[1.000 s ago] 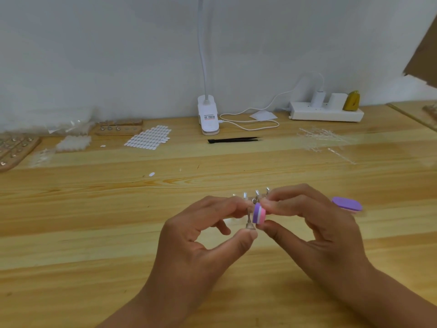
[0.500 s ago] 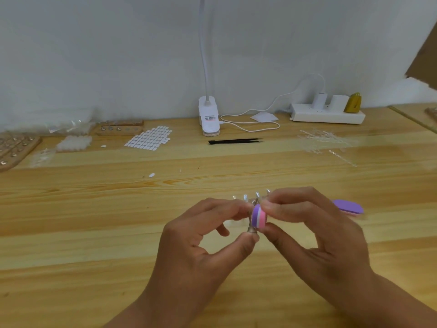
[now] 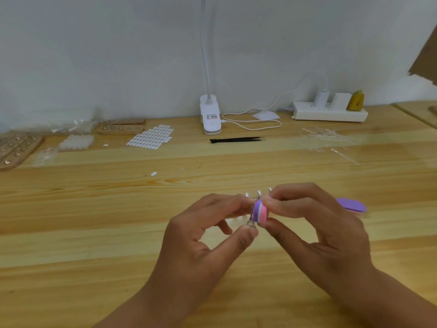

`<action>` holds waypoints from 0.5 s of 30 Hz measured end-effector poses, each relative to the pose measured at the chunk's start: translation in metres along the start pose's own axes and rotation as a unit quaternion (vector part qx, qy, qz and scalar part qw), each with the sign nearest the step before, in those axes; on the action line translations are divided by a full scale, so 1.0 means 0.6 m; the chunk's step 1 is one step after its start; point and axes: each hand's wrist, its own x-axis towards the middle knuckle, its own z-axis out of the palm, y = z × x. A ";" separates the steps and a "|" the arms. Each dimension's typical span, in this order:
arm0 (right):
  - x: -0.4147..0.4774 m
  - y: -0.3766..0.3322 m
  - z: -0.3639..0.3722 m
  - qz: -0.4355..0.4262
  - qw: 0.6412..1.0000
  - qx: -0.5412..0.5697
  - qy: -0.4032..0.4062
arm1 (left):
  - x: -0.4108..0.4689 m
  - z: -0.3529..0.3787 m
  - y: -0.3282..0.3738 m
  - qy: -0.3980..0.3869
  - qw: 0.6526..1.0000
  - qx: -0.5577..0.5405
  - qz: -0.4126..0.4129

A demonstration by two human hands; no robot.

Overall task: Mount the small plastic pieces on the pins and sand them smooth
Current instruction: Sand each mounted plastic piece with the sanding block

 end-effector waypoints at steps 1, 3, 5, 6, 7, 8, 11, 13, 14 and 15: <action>-0.001 0.002 0.000 0.010 1.000 -0.007 -0.007 | 0.000 -0.001 -0.001 0.004 1.000 -0.004 -0.001; 0.001 0.001 -0.001 0.034 0.999 0.012 0.010 | 0.000 -0.001 0.000 0.007 1.000 -0.002 -0.005; 0.004 -0.004 0.000 0.018 0.999 0.019 0.035 | 0.001 0.000 0.002 0.001 1.000 0.022 0.006; 0.003 -0.004 0.001 0.007 1.000 0.012 0.026 | 0.000 0.001 0.003 -0.003 0.999 0.033 0.010; 0.002 -0.003 0.002 0.007 1.000 0.001 0.010 | -0.001 0.002 0.003 -0.005 0.999 0.037 0.010; 0.001 0.001 0.001 0.019 1.000 -0.007 -0.003 | -0.001 0.000 0.003 -0.004 1.000 0.030 0.006; 0.003 0.002 -0.001 0.060 0.998 0.016 0.017 | 0.004 -0.004 0.003 -0.005 1.000 0.003 -0.008; 0.004 -0.005 0.003 0.032 0.999 0.013 0.038 | 0.004 -0.003 0.002 -0.025 1.000 -0.005 -0.011; 0.002 -0.006 0.006 0.024 0.999 0.006 0.033 | 0.003 -0.002 0.002 -0.039 0.999 -0.021 -0.020; -0.001 -0.005 0.007 0.027 0.999 -0.002 0.022 | 0.002 -0.002 0.000 -0.048 0.997 -0.050 -0.036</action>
